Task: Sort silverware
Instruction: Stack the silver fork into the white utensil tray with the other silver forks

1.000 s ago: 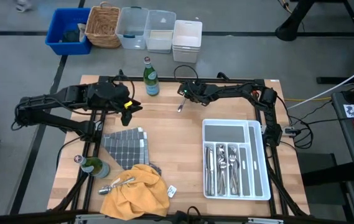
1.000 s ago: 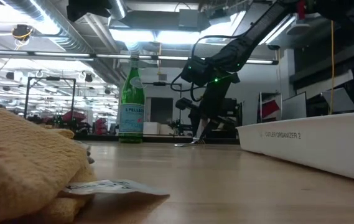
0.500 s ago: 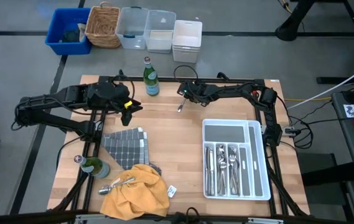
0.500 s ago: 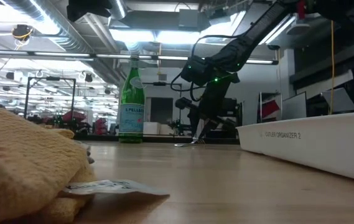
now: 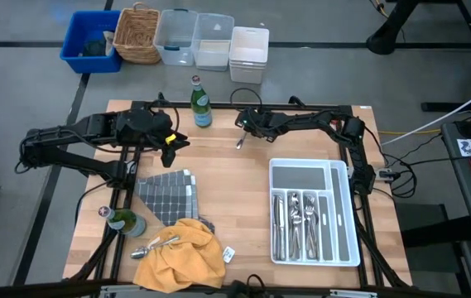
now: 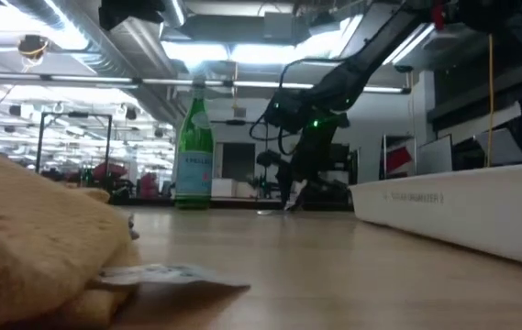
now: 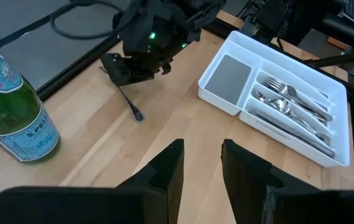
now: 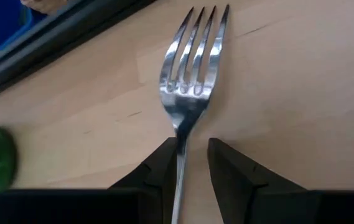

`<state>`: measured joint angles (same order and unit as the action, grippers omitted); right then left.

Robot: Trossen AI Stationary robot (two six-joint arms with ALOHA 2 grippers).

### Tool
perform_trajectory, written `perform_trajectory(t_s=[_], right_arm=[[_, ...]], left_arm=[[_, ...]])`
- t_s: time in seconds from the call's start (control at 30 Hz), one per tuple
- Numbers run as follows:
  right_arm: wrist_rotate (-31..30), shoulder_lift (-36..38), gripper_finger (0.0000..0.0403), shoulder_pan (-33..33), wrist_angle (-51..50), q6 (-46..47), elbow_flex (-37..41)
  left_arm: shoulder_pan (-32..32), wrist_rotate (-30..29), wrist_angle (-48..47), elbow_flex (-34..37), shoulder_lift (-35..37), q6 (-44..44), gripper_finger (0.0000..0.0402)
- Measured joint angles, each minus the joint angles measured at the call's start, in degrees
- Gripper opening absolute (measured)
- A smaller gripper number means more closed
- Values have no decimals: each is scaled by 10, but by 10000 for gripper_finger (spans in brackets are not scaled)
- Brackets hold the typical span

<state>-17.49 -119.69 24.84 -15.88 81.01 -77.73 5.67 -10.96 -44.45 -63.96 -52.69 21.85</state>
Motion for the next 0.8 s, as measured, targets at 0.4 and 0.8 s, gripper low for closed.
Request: perform_trajectory(t_s=[0.4,0.8], right_arm=[[-9,-2,94,0,-9,14,-11],[67,-2,94,15,-39,44,-12]], left_arm=[[0,0,0,0,0,0,95],[0,0,0,0,0,0,95]])
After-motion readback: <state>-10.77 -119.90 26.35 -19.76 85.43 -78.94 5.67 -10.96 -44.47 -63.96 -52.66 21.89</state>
